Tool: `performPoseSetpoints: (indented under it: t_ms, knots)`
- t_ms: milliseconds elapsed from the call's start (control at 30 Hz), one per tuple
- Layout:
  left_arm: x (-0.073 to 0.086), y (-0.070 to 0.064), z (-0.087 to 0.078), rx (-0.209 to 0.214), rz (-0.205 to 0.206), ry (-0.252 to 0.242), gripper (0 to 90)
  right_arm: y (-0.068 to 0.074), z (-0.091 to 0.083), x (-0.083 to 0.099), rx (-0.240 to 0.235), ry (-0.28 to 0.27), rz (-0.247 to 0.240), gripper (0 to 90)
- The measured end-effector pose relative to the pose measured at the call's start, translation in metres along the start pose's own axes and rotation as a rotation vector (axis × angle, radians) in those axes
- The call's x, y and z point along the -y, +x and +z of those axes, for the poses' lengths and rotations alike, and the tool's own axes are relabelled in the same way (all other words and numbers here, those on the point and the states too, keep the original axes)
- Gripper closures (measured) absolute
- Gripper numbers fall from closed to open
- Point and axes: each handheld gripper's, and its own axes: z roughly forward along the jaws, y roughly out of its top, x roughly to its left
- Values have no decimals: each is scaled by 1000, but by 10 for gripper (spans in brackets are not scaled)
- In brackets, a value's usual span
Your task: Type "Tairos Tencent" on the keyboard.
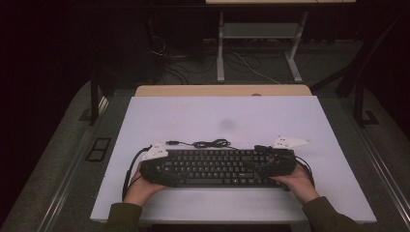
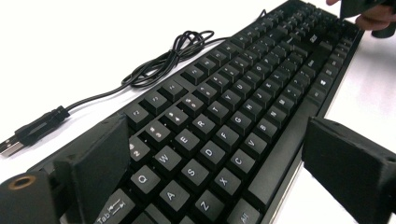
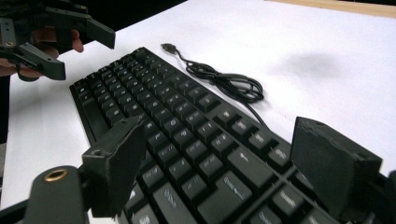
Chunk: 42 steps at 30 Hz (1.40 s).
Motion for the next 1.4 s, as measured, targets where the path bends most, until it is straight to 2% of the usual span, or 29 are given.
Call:
performPoseSetpoints:
  t_ms: [100, 233, 600, 867, 1133, 1400]
  knots:
    - [2, -1, -3, -5, 7, -6, 37, 0, -6, 4, 7, -7, -4, 172]
    - [7, -2, -7, -15, -12, -3, 0, -2, -13, 11, 0, -4, 7, 164]
    - [15, -2, -10, -22, -30, 7, 0, -6, -42, 29, 5, -1, 24, 149]
    - [15, -2, -12, -16, -15, 4, 0, -13, -58, 41, 28, -5, 43, 149]
    - [16, -2, -12, -15, -10, -6, 0, -21, -70, 49, 66, -7, 62, 149]
    - [15, -1, -12, -18, -9, -5, 0, -21, -72, 48, 74, -17, 64, 149]
